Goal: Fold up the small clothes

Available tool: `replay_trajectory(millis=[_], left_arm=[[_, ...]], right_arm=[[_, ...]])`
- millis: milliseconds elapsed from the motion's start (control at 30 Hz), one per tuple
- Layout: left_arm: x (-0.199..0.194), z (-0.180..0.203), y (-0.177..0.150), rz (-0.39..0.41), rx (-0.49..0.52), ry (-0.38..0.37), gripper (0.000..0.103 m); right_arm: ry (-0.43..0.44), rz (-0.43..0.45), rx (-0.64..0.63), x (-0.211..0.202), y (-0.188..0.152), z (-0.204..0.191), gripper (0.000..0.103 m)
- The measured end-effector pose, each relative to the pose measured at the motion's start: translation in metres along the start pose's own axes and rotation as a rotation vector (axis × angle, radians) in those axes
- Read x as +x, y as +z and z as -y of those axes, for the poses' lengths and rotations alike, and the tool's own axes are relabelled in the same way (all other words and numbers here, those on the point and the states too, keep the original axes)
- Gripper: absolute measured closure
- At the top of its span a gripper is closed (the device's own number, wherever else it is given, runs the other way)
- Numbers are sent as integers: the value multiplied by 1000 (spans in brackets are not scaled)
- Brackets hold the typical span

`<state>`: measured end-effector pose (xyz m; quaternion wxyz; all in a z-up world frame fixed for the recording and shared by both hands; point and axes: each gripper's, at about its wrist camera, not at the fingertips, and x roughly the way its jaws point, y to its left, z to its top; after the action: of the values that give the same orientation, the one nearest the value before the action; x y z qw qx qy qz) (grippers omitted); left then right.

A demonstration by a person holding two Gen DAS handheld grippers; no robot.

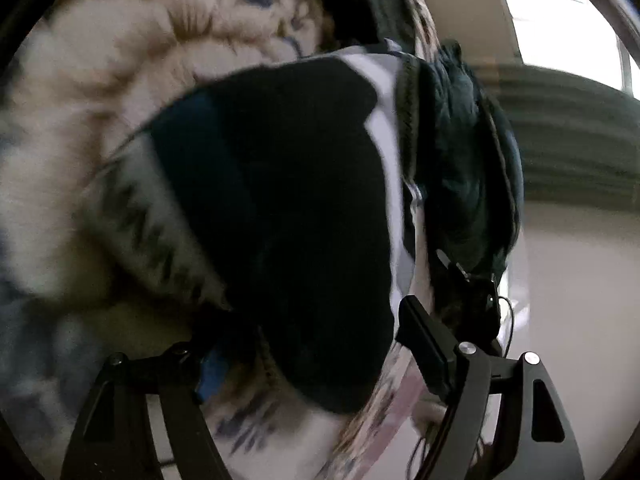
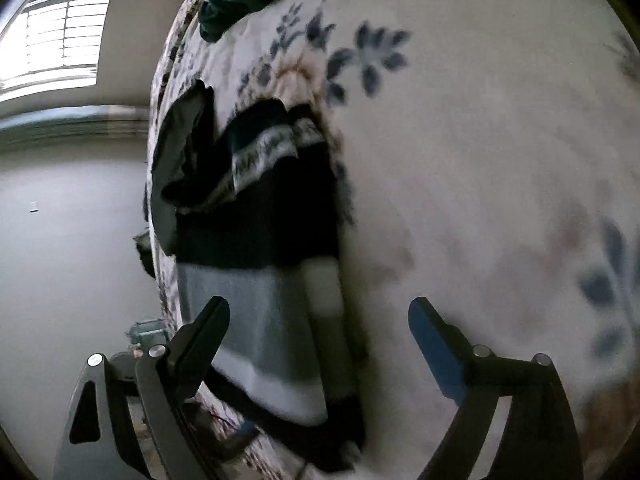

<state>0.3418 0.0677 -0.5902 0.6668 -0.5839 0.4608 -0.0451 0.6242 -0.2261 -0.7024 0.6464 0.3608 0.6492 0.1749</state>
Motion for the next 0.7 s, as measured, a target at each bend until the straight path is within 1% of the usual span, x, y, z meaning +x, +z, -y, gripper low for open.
replay_trajectory(millis=[33, 67, 100, 133, 167, 200, 233, 267, 300, 333, 367, 433, 500, 533, 600, 633, 667, 700], left_arm=[[5, -4, 3, 21, -37, 16, 29], [7, -10, 4, 61, -90, -8, 29], [7, -12, 3, 96, -114, -23, 30], [5, -12, 1, 128, -126, -24, 43], [2, -12, -2, 156, -128, -26, 52], [-1, -11, -5, 175, -124, -29, 65], [-6, -9, -8, 192, -107, -25, 70], [-8, -8, -7, 195, -97, -22, 71], [-11, -7, -6, 194, -91, -22, 72], [-16, -6, -1, 189, -83, -24, 73], [-19, -3, 3, 179, -70, -16, 74], [-29, 7, 22, 147, -16, -9, 74], [-46, 16, 31, 114, 58, 11, 74], [-58, 23, 43, 81, 106, 25, 74], [-81, 30, 62, 61, 180, 69, 75], [-97, 31, 75, 40, 240, 103, 75], [-107, 31, 85, 35, 276, 146, 75], [-116, 29, 97, 41, 308, 197, 75]], right_arm=[[9, -9, -5, 8, 10, -2, 11], [14, -19, -11, 17, 19, -4, 11], [12, -30, -21, 29, 30, -8, 11], [8, -45, -29, 38, 37, -12, 11], [6, -53, -34, 44, 42, -15, 11], [1, -56, -46, 52, 46, -20, 11], [10, -56, -77, 58, 48, -28, 23], [14, -62, -102, 63, 48, -33, 38], [-12, -86, -118, 71, 47, -38, 76], [-22, -99, -108, 76, 44, -39, 81], [-15, -82, -102, 76, 40, -38, 82], [31, -37, -59, 63, 26, -33, 88], [88, 5, -2, 43, 2, -28, 89], [95, 22, 10, 32, -19, -28, 90], [104, 43, 34, 14, -63, -28, 90], [113, 44, 69, 8, -89, -27, 90], [121, 41, 107, 4, -113, -23, 90], [124, 28, 158, 5, -145, -20, 90]])
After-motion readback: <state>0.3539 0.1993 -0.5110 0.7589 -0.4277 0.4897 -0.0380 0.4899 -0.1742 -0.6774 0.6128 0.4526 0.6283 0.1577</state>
